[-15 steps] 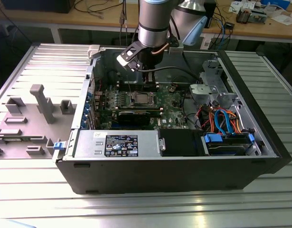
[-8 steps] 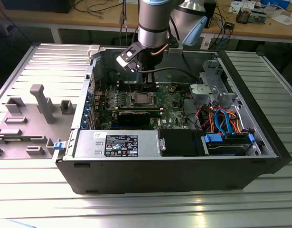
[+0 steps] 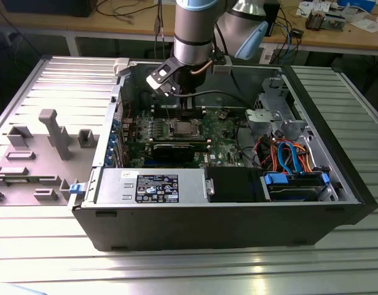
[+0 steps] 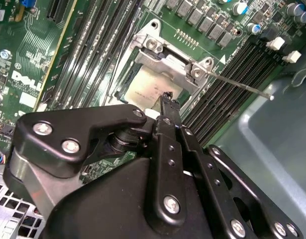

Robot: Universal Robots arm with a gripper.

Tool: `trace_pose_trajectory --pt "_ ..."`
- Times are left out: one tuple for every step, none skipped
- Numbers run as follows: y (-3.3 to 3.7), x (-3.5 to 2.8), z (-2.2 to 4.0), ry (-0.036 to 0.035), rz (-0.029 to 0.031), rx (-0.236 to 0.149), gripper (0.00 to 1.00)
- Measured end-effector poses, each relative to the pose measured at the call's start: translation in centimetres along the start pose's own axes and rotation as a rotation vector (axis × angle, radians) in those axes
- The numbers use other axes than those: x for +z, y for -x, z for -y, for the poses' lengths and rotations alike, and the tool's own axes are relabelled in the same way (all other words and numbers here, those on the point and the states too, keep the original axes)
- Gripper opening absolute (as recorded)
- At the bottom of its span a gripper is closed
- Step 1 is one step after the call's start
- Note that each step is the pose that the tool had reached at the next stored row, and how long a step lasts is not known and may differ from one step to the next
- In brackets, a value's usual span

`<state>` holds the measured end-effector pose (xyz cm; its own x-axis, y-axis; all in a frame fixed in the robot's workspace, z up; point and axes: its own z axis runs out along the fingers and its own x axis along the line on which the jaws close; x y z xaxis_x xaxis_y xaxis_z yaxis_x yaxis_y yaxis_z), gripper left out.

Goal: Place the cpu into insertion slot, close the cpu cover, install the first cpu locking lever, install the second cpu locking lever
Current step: 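Close the cpu cover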

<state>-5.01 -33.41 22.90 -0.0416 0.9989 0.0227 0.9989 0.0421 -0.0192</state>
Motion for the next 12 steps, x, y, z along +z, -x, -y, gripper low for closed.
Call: trace_pose_trajectory --pt "0.0 0.07 0.04 0.0 0.0 0.0 0.11" --pt "0.0 0.16 0.1 0.0 0.0 0.0 0.11" --pt "0.0 0.21 0.14 0.0 -0.0001 0.0 0.11" --pt "0.0 0.31 0.22 0.0 -0.0001 0.0 0.11" --pt "0.0 0.37 0.29 0.0 -0.0001 0.0 0.11" --pt "-0.01 0.45 0.36 0.0 -0.0001 0.0 0.11" --pt "-0.01 0.55 0.46 0.0001 0.0 0.0 0.11" --pt "-0.01 0.61 0.54 0.0 0.0 0.0 0.11" --pt "-0.01 0.69 0.62 0.0 0.0 0.0 0.11" --pt "-0.01 0.78 0.73 0.0 0.0 0.0 0.11" --pt "-0.01 0.84 0.78 0.0 0.0001 0.0 0.11" --pt "-0.02 0.96 0.87 0.0 -0.0001 0.0 0.11"
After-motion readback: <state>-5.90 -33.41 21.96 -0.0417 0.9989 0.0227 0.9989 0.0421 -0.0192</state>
